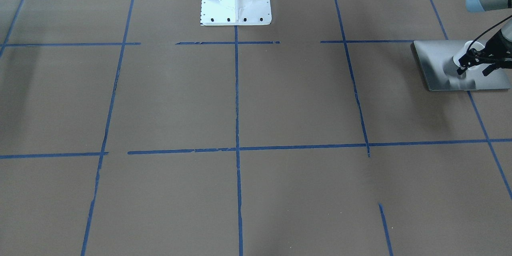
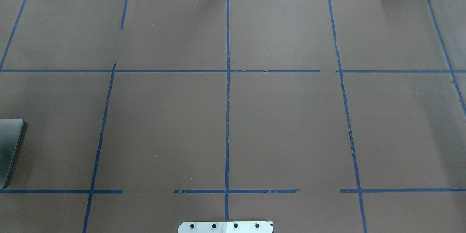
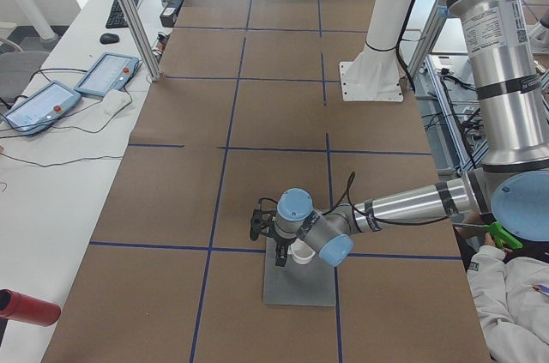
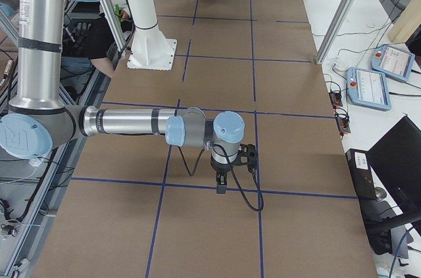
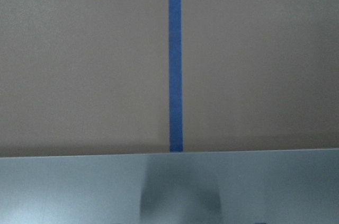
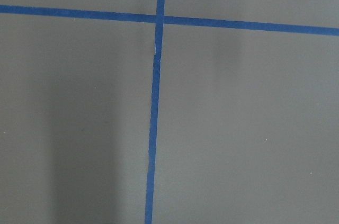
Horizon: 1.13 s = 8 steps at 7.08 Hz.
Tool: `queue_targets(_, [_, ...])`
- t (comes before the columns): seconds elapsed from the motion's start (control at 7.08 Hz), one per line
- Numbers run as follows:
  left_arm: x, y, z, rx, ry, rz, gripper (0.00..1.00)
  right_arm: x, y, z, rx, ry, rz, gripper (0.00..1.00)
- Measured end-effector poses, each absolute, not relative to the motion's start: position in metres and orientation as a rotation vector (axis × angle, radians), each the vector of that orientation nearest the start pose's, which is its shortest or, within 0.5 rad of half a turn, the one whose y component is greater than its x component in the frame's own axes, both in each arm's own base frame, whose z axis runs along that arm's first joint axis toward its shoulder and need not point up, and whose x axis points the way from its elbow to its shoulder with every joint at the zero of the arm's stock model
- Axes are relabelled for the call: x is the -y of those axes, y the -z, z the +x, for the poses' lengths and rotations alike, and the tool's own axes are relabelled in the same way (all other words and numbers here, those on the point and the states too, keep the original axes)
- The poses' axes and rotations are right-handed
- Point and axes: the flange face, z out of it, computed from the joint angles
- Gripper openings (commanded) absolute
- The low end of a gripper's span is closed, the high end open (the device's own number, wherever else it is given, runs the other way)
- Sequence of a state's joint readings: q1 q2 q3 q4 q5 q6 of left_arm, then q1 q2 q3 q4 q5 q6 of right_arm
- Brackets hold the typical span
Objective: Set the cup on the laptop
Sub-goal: 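Lower the held mug onto the silver laptop with the left gripper, then open the left gripper and release the mug on the laptop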
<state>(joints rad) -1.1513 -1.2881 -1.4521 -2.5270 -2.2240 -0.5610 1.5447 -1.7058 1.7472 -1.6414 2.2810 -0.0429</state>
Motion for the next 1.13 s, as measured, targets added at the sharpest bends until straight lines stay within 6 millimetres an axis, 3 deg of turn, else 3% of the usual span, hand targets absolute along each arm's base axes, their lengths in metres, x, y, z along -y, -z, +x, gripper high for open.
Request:
queue_targets(0.28, [0.372, -0.736, 0.051, -0.819, -0.09, 0.2, 0.99, 0.434, -0.646, 0.057, 0.71, 0.056, -0.022, 1.0])
queue_targets(0.57, [0.384, -0.716, -0.005, -0.771, -0.123, 0.219, 0.99, 0.434, -0.646, 0.057, 0.71, 0.056, -0.022, 1.0])
queue_targets(0.85, [0.401, -0.66, -0.069, -0.721, -0.152, 0.176, 0.99, 0.434, -0.646, 0.057, 0.71, 0.056, -0.022, 1.0])
queue_targets(0.99, [0.406, -0.633, -0.091, -0.719, -0.146, 0.138, 0.99, 0.434, -0.646, 0.057, 0.711, 0.056, -0.022, 1.0])
queue_targets(1.13, [0.404, -0.621, -0.099, -0.726, -0.136, 0.107, 0.99, 0.434, -0.646, 0.057, 0.71, 0.056, -0.022, 1.0])
